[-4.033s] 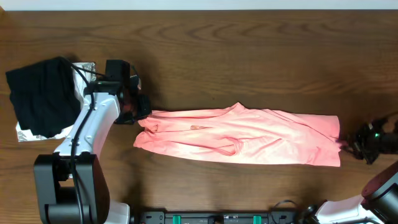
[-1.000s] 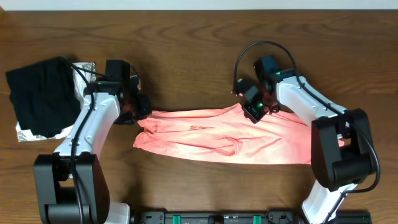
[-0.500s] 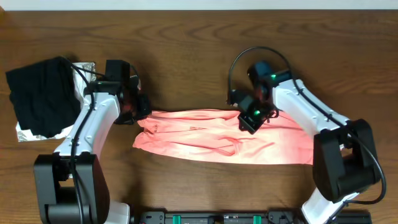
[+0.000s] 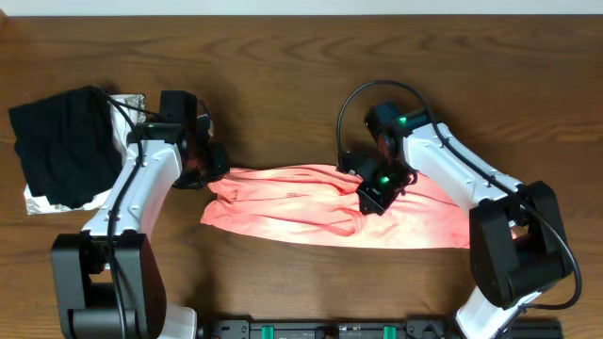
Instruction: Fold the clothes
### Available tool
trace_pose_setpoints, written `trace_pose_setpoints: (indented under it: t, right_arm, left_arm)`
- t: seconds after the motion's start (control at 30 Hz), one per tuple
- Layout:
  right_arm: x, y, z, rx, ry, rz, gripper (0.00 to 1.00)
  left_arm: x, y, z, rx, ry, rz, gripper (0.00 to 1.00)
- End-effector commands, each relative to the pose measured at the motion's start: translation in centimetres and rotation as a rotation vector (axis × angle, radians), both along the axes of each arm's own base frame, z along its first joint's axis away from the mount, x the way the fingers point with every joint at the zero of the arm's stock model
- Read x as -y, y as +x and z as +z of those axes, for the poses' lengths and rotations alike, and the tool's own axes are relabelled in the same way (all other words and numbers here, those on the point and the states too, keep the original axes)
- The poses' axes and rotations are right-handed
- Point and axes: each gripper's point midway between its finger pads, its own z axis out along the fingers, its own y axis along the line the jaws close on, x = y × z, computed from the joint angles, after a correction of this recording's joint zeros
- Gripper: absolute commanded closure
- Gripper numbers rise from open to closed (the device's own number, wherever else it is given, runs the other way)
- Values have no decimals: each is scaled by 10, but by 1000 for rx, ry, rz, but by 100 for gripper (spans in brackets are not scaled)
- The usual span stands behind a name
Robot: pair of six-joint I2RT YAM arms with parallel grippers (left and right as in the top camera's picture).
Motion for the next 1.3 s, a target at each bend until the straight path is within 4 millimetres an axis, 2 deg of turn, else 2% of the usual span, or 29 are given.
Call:
trace_pose_setpoints:
  t: [0.0,0.17,0.4,0.43,0.53,0.73,0.9,1.03,1.27]
  right_arm:
    - [-4,-7,7,-14,14,0,92]
    - [-2,-13,9,-43,2,0,88]
    - [2,-19,10,-69,-16,0,88]
    - [3,-18,9,-60,-24,2,91]
    - [7,-3,3,10,-60,-4,97]
    - [26,51,-10,211,-231,-225,99]
    - [21,68,-9,261,-218,-315,96]
    - [8,63,-8,234,-165,-305,94]
    - [-24,36,-7,144,-45,-223,93]
  left_arm:
    - [-5,-2,2,2,16,11,94]
    - [-5,-2,2,1,17,12,94]
    - [-5,-2,2,1,17,12,94]
    - [-5,-2,2,1,17,11,94]
    - [-5,-2,2,1,17,12,94]
    - [-5,-2,2,-2,17,11,94]
    - [-5,-3,2,-2,16,11,94]
    - [-5,-3,1,-2,17,12,94]
    - [-5,-3,1,-2,17,12,94]
